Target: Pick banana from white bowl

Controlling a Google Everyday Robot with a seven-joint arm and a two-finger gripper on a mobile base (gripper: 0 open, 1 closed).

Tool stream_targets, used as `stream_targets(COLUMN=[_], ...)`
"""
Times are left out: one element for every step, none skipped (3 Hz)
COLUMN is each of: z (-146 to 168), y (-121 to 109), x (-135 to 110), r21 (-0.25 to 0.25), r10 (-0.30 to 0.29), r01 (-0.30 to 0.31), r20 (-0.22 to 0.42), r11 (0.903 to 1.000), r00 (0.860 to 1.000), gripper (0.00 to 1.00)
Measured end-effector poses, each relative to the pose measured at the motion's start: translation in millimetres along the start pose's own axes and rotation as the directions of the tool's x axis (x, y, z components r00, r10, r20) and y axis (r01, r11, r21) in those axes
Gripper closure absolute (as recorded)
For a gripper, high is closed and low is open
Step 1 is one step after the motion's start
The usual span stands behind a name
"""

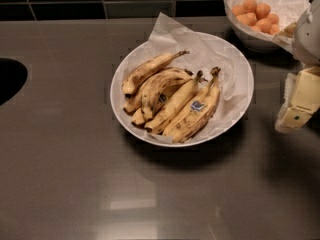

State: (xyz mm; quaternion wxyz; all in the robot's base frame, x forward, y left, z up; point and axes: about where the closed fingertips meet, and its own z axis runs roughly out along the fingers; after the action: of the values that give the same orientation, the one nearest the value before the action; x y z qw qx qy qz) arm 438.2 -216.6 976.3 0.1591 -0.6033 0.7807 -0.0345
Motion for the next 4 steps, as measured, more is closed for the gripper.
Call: stream_targets(z=[0, 4, 24, 46], y=[0, 0, -2, 5], x=[0, -8, -41, -83], r21=[0.000, -0.004, -0.039, -0.081], r10=[0.000, -0.016, -0.072, -0.158], r01=[0.000, 0.016, 0.072, 0.161], r20=[0.000, 0.004, 0.022, 0.032], r11=[1.0000, 0.9999, 0.9966, 0.9837], r00=[1.000, 1.000, 0.997, 0.987], gripper=[0.00, 0.00, 0.00, 0.00])
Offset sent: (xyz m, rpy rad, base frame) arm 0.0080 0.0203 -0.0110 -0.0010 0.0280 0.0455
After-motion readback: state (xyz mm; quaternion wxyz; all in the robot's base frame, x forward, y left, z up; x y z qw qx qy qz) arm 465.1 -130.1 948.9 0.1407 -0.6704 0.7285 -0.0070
